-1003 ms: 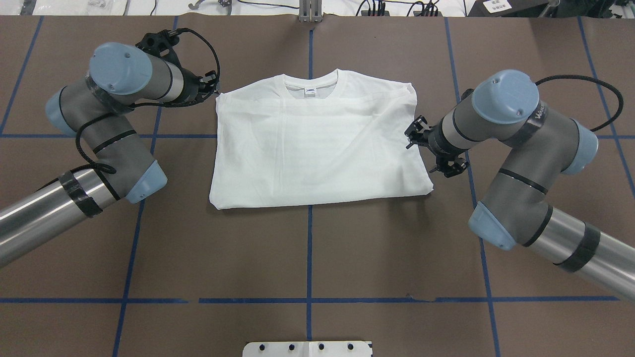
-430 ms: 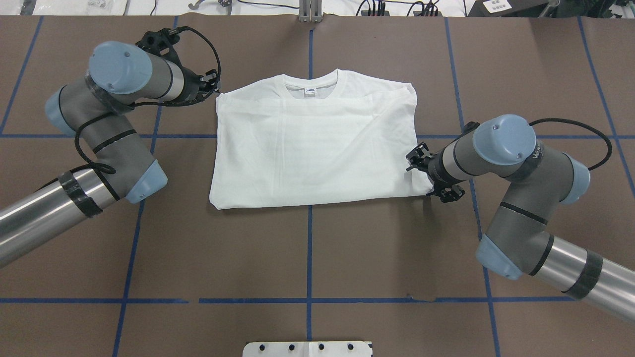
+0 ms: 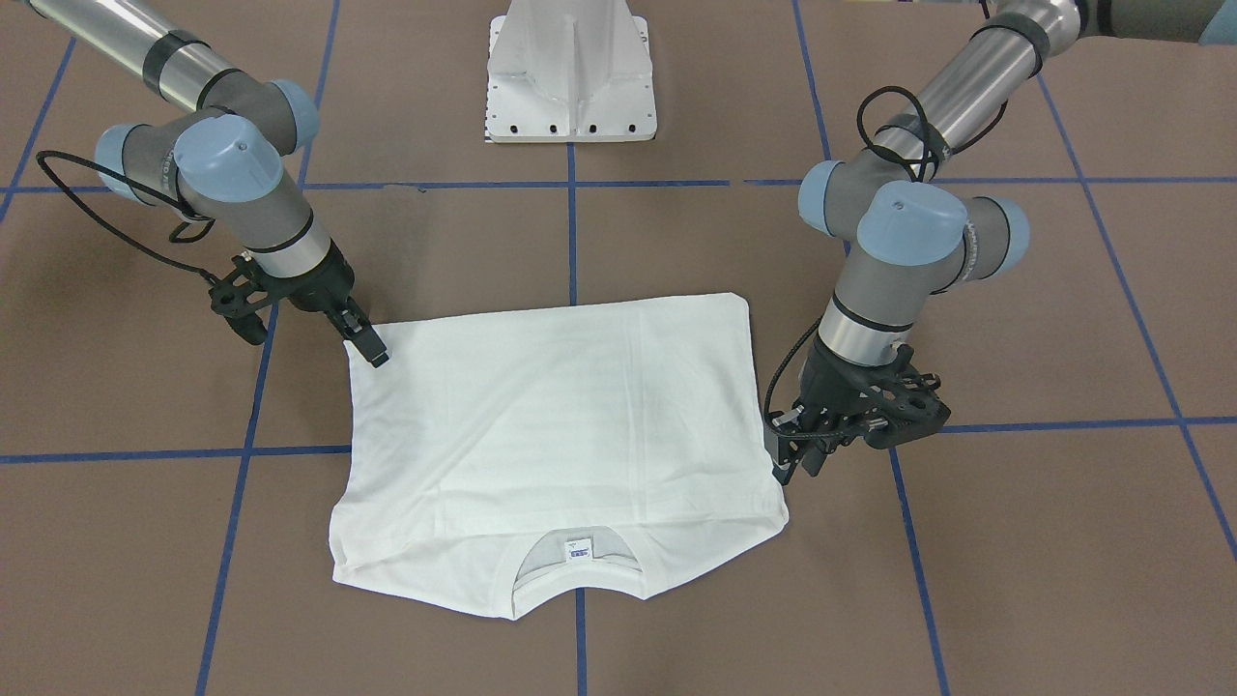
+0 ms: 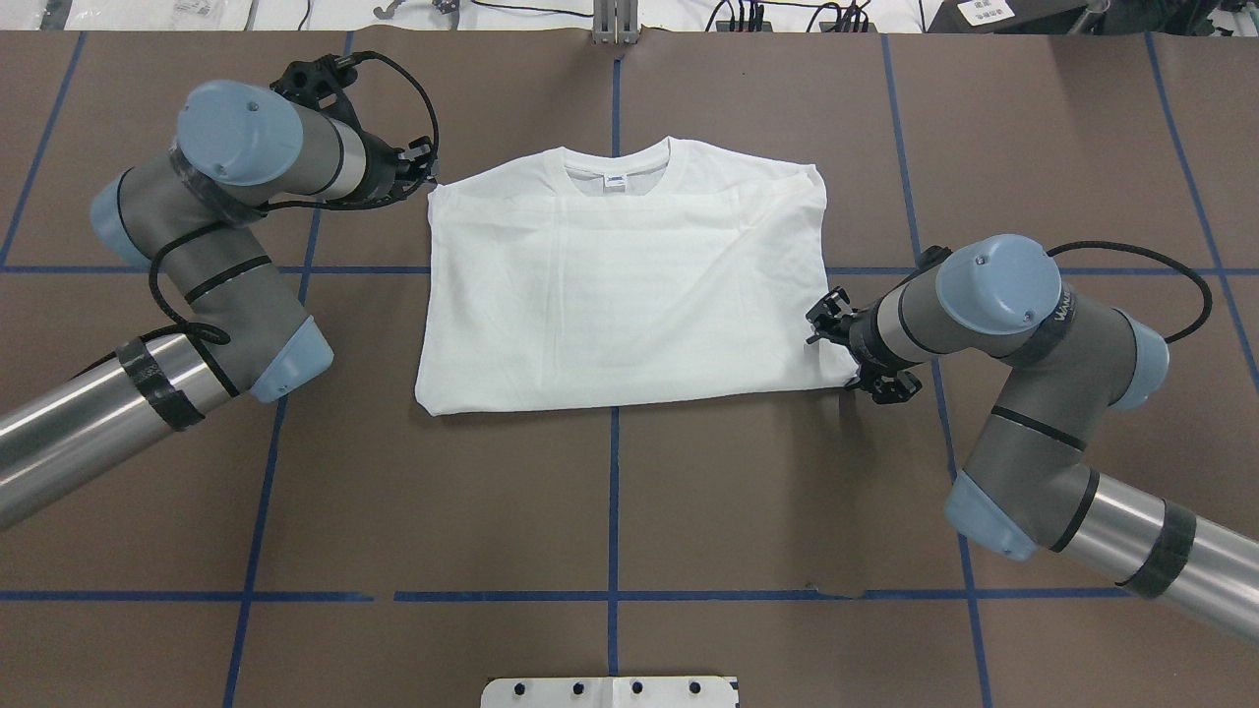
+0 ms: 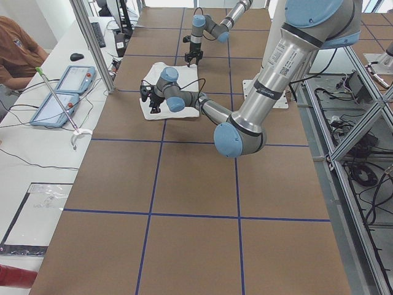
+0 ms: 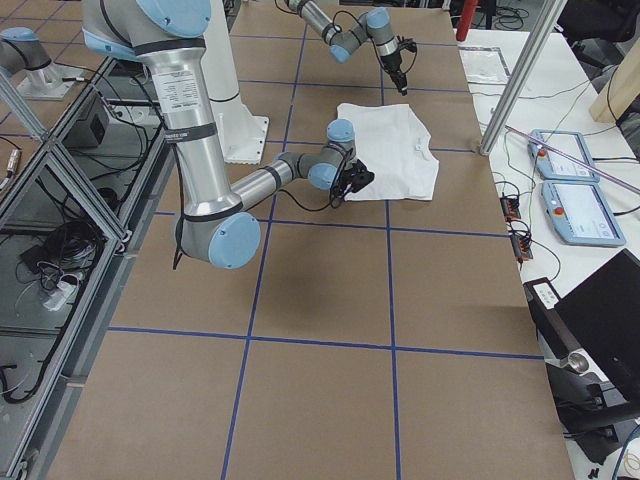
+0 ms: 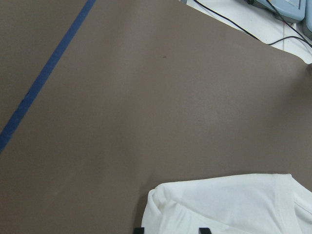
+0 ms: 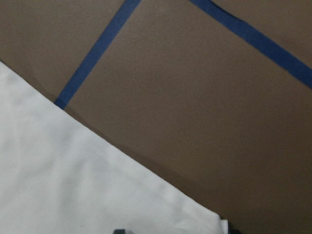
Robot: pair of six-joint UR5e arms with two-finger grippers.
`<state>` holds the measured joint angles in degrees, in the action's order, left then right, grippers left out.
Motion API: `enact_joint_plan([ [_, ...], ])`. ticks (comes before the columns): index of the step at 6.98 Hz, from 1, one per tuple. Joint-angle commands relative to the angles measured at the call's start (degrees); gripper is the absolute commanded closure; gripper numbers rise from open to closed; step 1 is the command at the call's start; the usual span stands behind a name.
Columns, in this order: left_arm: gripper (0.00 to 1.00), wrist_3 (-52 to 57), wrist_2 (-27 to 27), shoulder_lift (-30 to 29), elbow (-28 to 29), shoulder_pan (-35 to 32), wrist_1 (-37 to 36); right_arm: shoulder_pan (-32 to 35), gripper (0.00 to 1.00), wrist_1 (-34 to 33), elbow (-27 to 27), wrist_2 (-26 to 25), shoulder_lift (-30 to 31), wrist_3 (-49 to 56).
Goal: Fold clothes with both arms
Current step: 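Move the right gripper down to the folded shirt's side edge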
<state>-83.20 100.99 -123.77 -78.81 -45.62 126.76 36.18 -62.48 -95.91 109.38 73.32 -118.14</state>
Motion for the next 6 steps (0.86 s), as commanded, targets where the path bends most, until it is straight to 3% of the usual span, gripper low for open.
enact_joint_plan([
  [1, 0.52, 0.0, 0.0, 0.1, -0.8, -0.1, -0.3, -0.1, 1.0, -0.1, -0.5, 0.2, 0.2, -0.1],
  [4, 0.52, -0.1, 0.0, 0.1, -0.8, -0.1, -0.3, -0.1, 1.0, -0.6, -4.5, 0.5, 2.4, -0.3],
  [6, 0.52, -0.2, 0.5, 0.3, -3.1, -0.1, -0.5, -5.0, 1.0, -1.0, -15.2, 0.6, 8.8, -4.7],
])
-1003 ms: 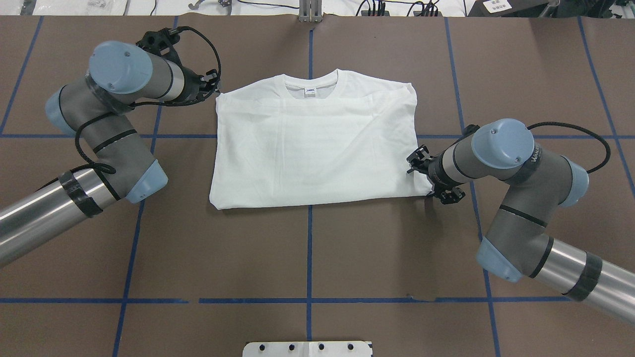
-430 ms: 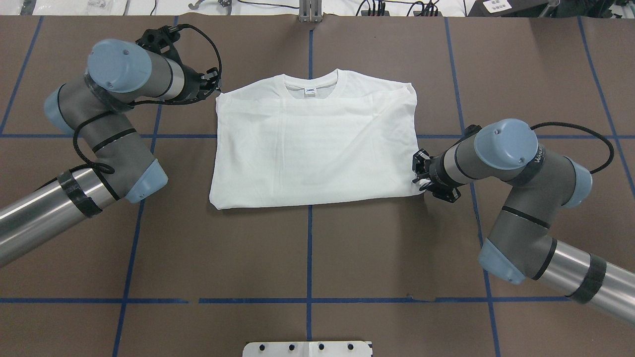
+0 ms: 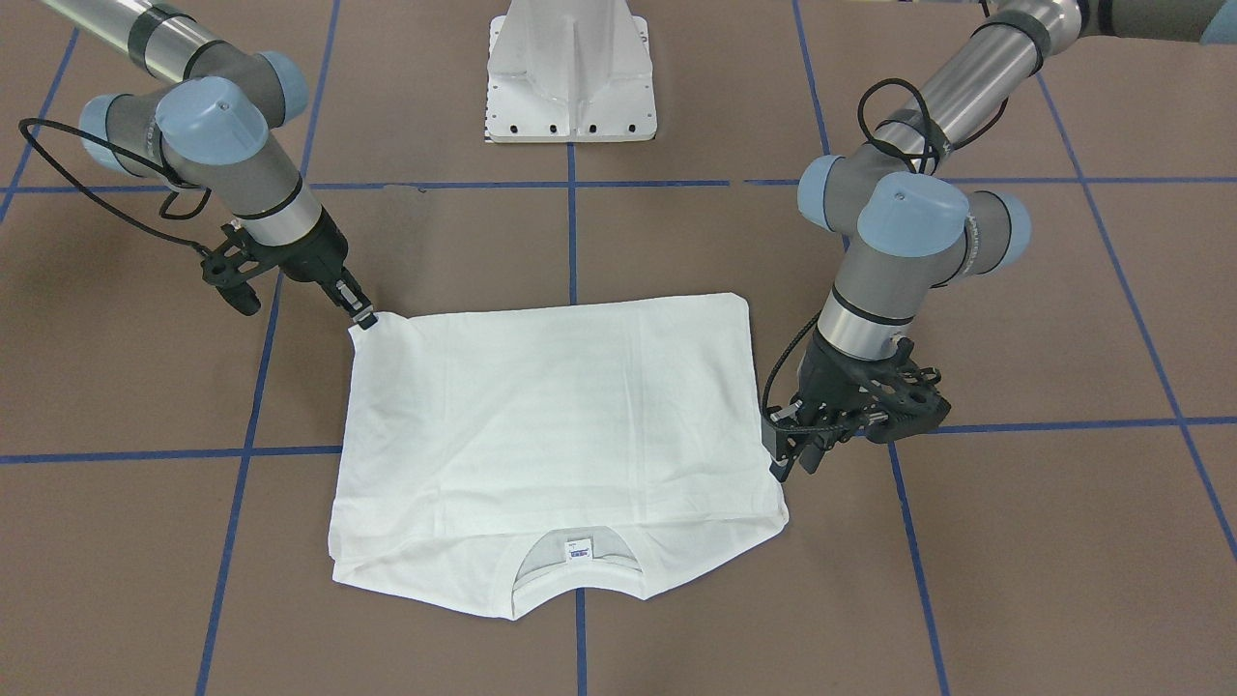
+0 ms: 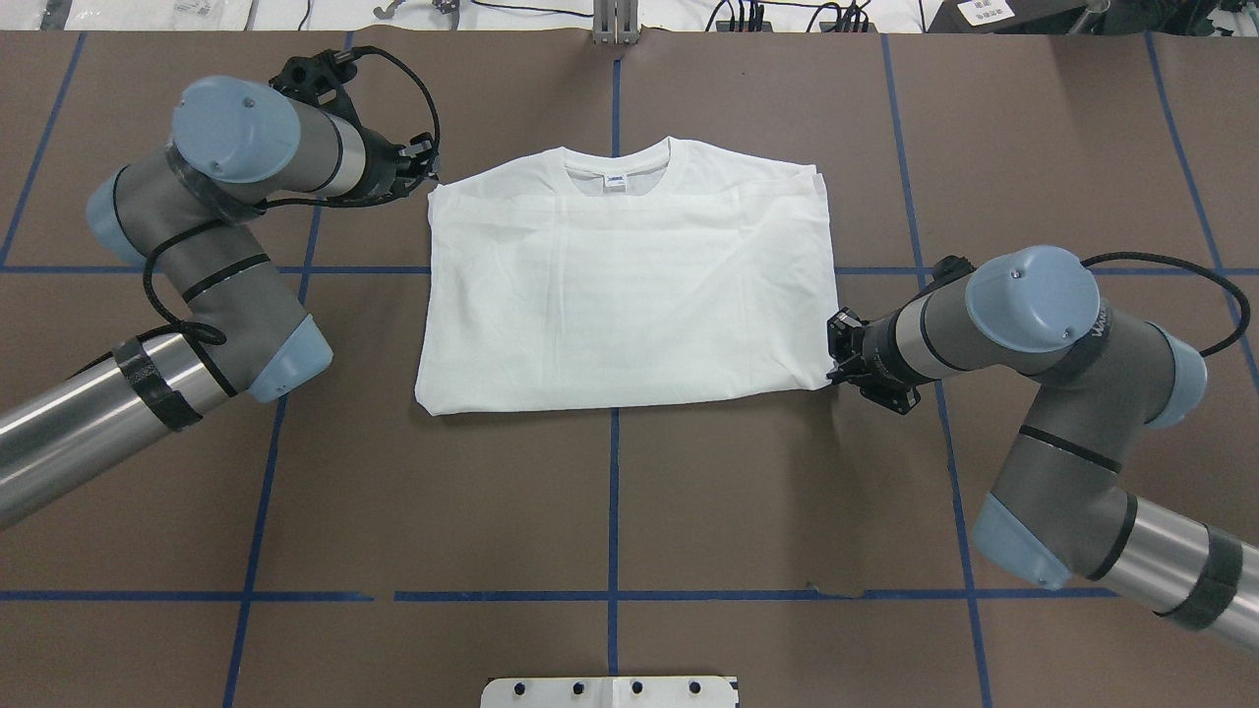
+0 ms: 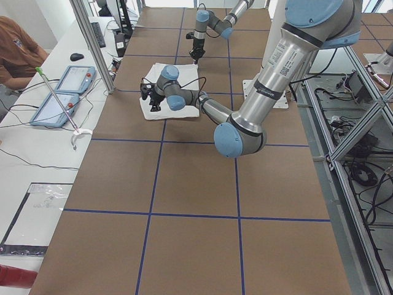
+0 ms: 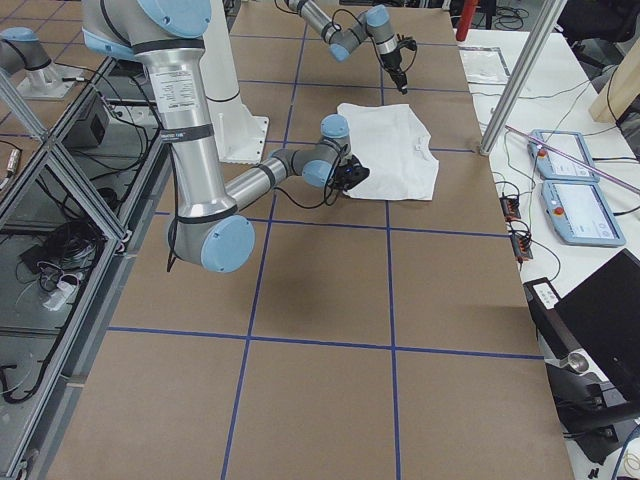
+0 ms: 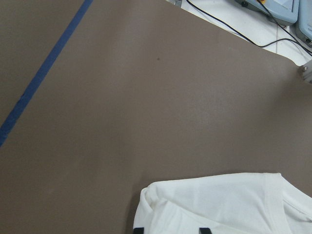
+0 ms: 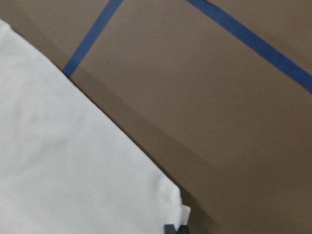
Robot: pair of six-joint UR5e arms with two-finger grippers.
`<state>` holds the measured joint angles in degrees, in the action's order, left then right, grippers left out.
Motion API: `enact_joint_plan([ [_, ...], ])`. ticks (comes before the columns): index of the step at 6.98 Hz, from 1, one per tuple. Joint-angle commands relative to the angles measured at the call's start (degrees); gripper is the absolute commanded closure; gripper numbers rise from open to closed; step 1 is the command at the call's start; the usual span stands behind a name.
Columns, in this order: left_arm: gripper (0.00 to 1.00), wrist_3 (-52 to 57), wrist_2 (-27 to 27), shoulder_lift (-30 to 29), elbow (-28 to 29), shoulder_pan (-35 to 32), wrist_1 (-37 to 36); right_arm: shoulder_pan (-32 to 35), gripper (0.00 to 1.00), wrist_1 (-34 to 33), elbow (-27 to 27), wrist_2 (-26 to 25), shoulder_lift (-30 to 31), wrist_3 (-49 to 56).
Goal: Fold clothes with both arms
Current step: 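Rotate the shirt with the right gripper while the left gripper reaches its corner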
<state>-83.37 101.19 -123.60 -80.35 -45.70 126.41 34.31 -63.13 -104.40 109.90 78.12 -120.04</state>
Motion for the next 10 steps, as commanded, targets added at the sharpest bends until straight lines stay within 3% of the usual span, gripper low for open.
enact_joint_plan([
  [1, 0.53, -0.2, 0.6, 0.1, -3.9, 0.1, -1.9, -6.8, 1.0, -3.8, -12.4, 0.1, 5.7, -4.0],
  [2, 0.53, -0.6, 2.2, 2.7, -8.2, 0.8, -3.3, -12.2, 1.0, -8.3, -15.1, 0.1, 5.8, -4.1],
  [4, 0.51, -6.1, 10.4, 9.9, -18.7, 1.6, -3.3, -18.6, 1.0, -9.6, -19.8, 4.5, 10.7, -4.5],
  [6, 0.41, -18.1, 10.3, 13.7, -23.7, 11.4, -3.3, -23.0, 1.0, -9.6, -21.1, 9.1, 11.6, -4.5],
  [9, 0.36, -27.0, 9.6, 13.6, -23.8, 19.7, -6.6, -27.3, 1.0, -9.6, -21.2, 9.2, 11.4, -4.7],
  [10, 0.35, -27.3, 9.3, 13.6, -23.6, 21.4, -7.0, -28.3, 0.9, -9.6, -21.5, 9.1, 11.4, -5.2],
])
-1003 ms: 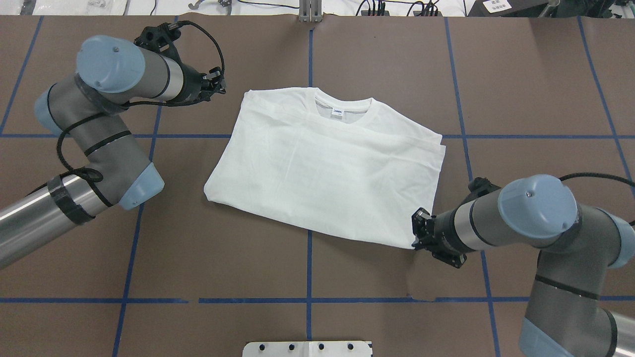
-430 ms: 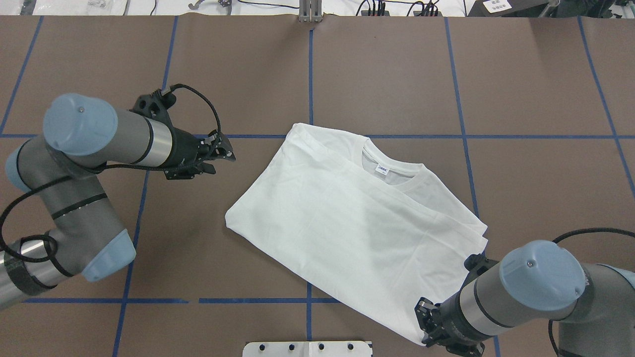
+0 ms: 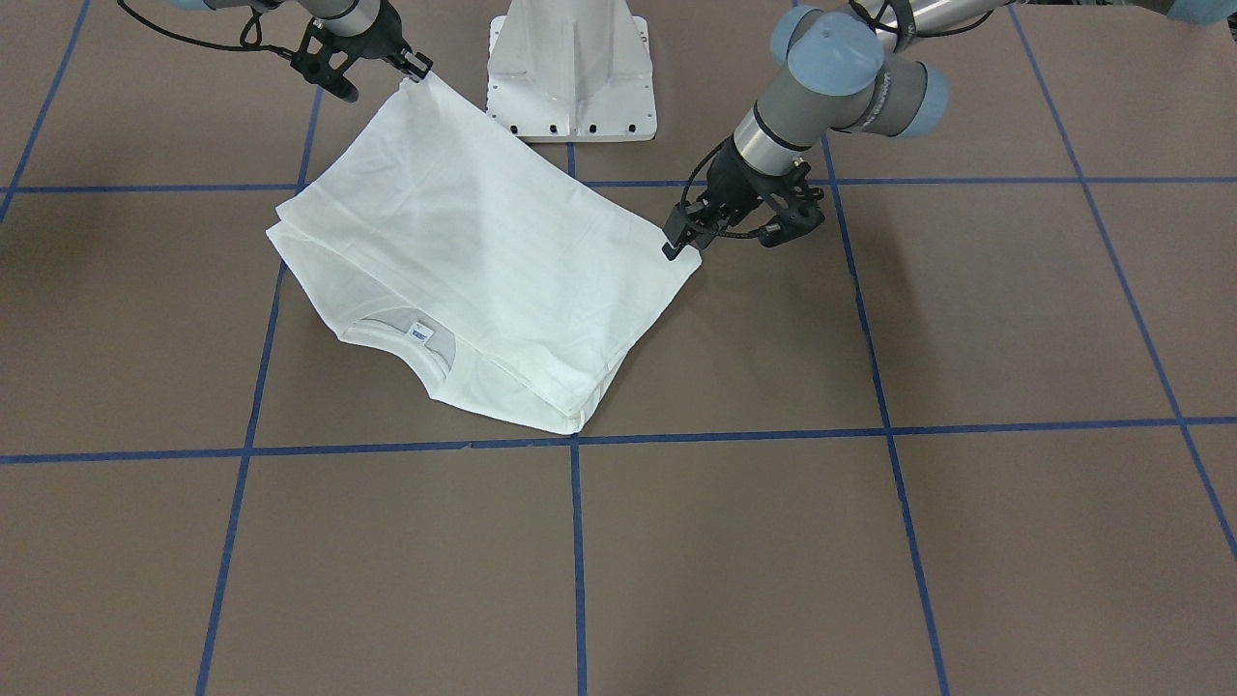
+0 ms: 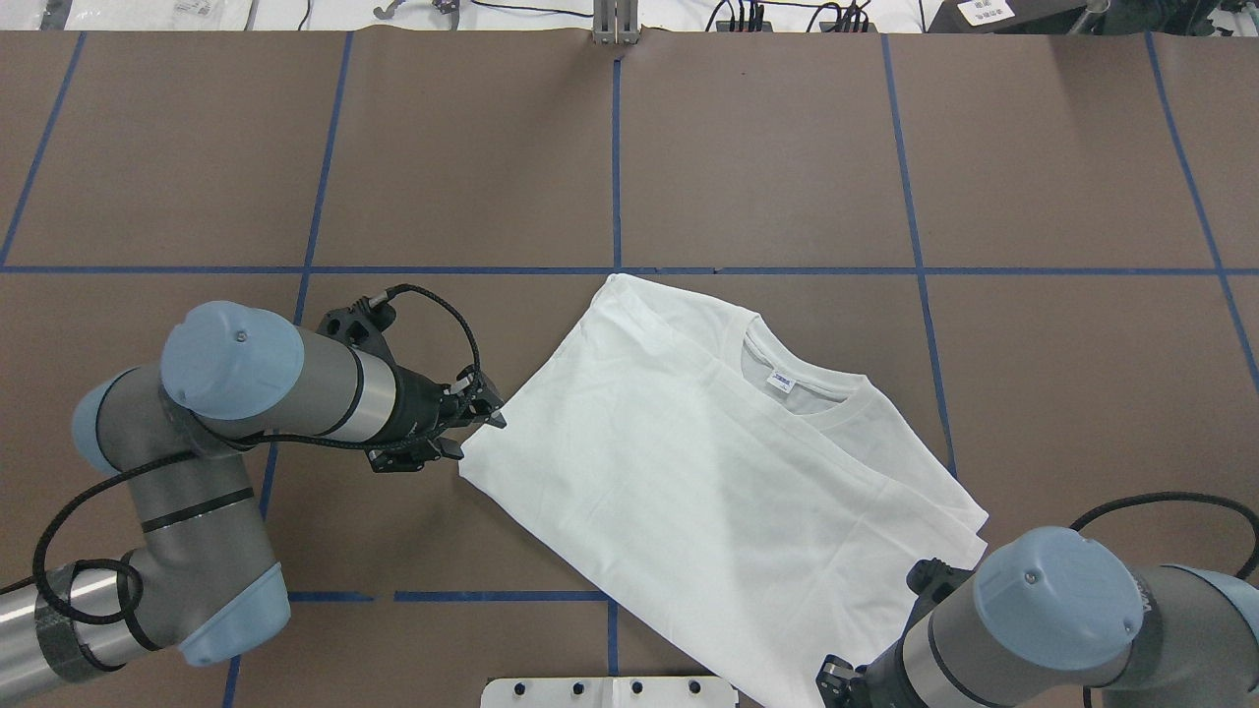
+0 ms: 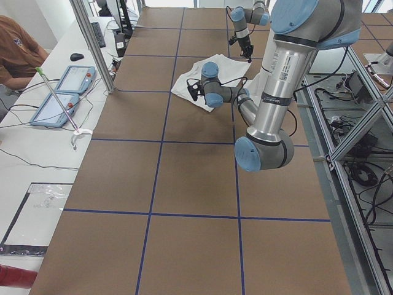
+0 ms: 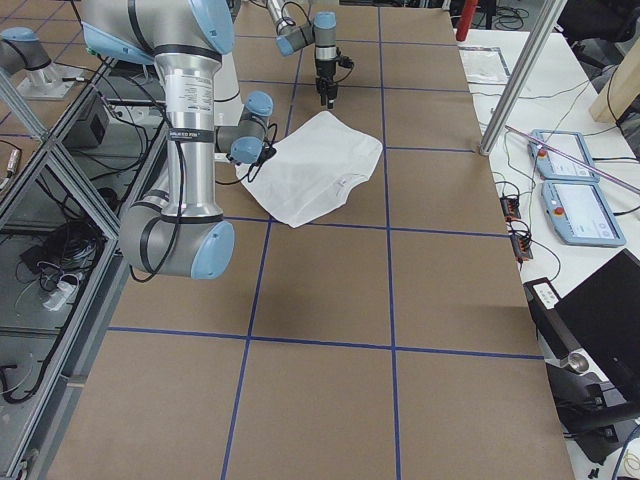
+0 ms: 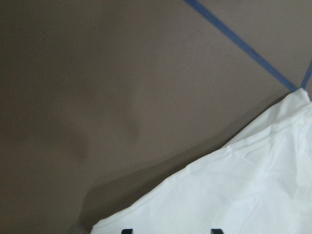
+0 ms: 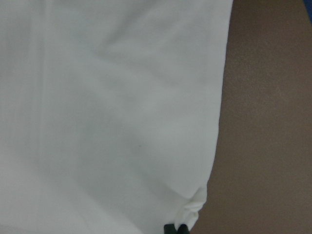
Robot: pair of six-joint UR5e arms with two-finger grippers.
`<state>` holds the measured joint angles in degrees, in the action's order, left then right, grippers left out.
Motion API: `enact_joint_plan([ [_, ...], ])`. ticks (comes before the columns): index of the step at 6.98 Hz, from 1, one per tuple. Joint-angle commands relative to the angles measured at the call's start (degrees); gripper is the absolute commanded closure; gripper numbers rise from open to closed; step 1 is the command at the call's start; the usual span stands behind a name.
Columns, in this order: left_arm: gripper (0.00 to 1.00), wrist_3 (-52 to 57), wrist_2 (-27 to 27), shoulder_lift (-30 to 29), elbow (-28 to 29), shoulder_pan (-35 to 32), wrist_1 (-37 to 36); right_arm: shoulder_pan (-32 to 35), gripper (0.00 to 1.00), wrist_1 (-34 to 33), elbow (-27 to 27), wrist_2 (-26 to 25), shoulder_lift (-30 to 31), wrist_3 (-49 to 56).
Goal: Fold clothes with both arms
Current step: 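Rotate the shirt with the right gripper while the left gripper reaches its corner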
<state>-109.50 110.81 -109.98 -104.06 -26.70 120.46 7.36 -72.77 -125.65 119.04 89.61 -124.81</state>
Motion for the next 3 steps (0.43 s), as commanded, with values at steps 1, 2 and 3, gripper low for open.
enact_joint_plan([
  [1, 0.35, -1.6, -1.5, -0.1, 0.2, 3.0, -1.2, -1.5, 0.88, 0.0, -0.3, 0.0, 0.0, -0.4],
  [2, 0.35, -1.5, -1.5, -0.1, 0.6, 3.3, -1.2, -1.5, 0.88, 0.0, -0.4, 0.0, 0.0, -0.4],
  [3, 0.35, -1.5, -2.1, -0.1, 1.1, 4.1, -1.2, -1.5, 0.88, 0.0, -0.5, 0.0, -0.1, -0.4],
])
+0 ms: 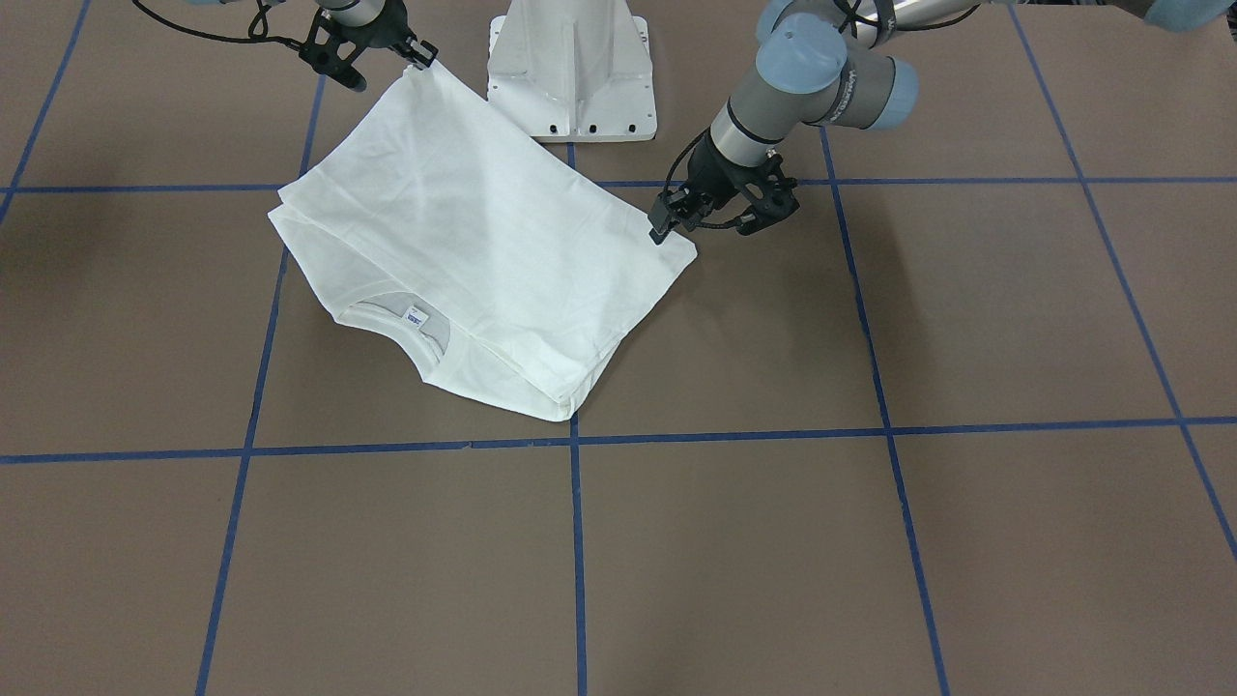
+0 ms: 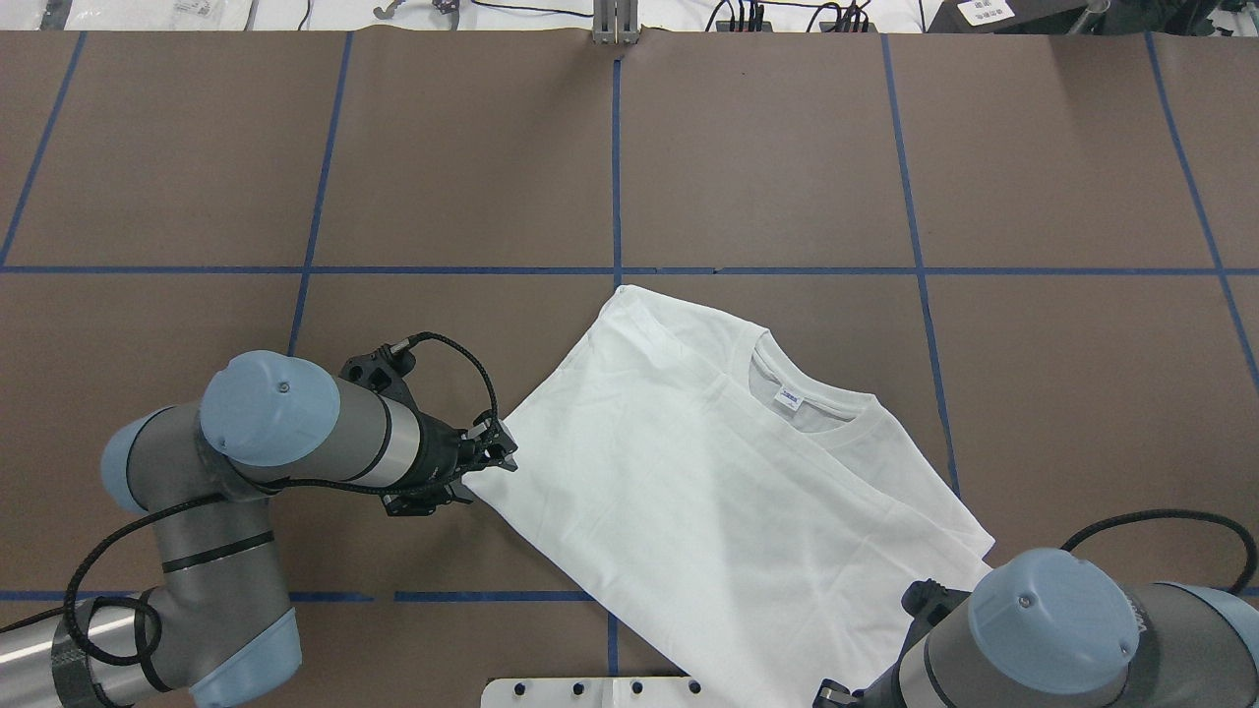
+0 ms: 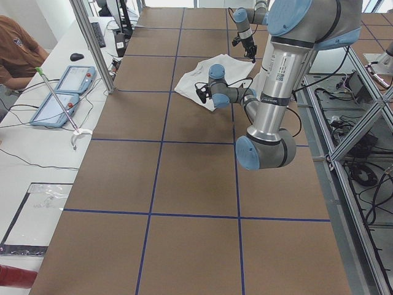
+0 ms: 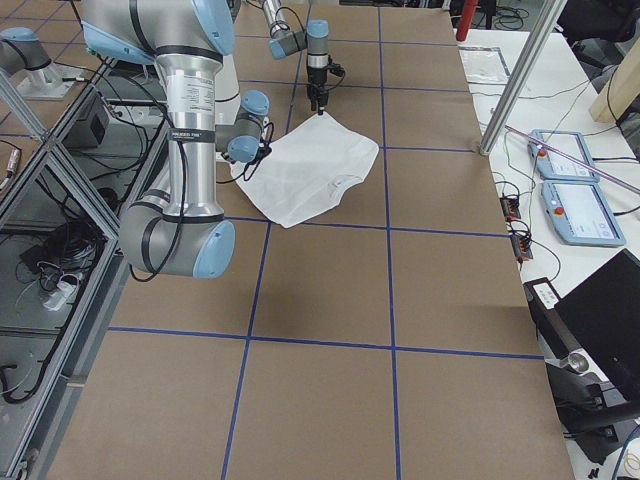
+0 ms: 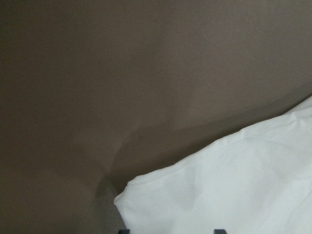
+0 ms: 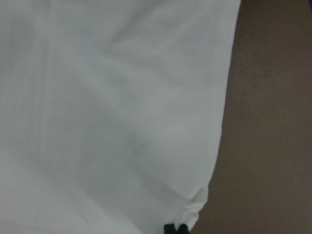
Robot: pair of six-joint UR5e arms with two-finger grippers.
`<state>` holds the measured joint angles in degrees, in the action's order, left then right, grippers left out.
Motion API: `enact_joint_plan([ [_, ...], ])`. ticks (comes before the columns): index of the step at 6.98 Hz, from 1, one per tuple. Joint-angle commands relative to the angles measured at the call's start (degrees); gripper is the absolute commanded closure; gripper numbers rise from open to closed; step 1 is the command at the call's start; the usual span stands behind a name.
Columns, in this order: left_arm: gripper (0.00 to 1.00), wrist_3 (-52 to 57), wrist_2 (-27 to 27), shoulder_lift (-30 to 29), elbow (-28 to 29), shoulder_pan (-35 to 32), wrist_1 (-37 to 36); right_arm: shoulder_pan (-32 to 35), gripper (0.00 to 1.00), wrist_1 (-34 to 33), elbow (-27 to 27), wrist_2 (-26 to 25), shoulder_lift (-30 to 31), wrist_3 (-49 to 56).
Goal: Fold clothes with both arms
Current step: 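Rotate the shirt with the right gripper while the left gripper reaches its corner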
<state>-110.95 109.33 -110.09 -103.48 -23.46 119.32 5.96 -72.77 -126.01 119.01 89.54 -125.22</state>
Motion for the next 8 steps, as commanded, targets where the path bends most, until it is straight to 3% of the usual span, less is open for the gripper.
enact_joint_plan([
  [1, 0.36, 0.0, -2.3, 0.0, 0.7, 1.3, -0.1, 0.0, 0.88, 0.0, -0.8, 0.0, 0.0, 0.0],
  [2, 0.37, 0.0, -3.0, 0.0, 1.1, 1.7, -0.1, 0.0, 0.88, 0.0, -1.1, 0.0, 0.2, 0.0],
  [3, 0.43, -0.1, -3.1, 0.0, 1.2, 1.7, -0.1, 0.5, 0.61, 0.0, -1.1, 0.0, 0.1, 0.0],
  [4, 0.61, -0.1, -3.2, 0.0, 1.1, 1.8, -0.1, 1.2, 0.01, 0.0, -1.4, 0.0, 0.1, -0.2],
  [5, 1.0, -0.1, -3.9, 0.0, 0.9, 1.8, -1.0, 2.6, 0.0, 0.0, -1.6, 0.0, 0.0, -0.3],
  [8, 1.0, 3.0, -8.7, -0.7, 0.8, 0.4, -4.7, 12.6, 0.0, 0.1, -1.8, 0.5, -1.6, -0.2],
])
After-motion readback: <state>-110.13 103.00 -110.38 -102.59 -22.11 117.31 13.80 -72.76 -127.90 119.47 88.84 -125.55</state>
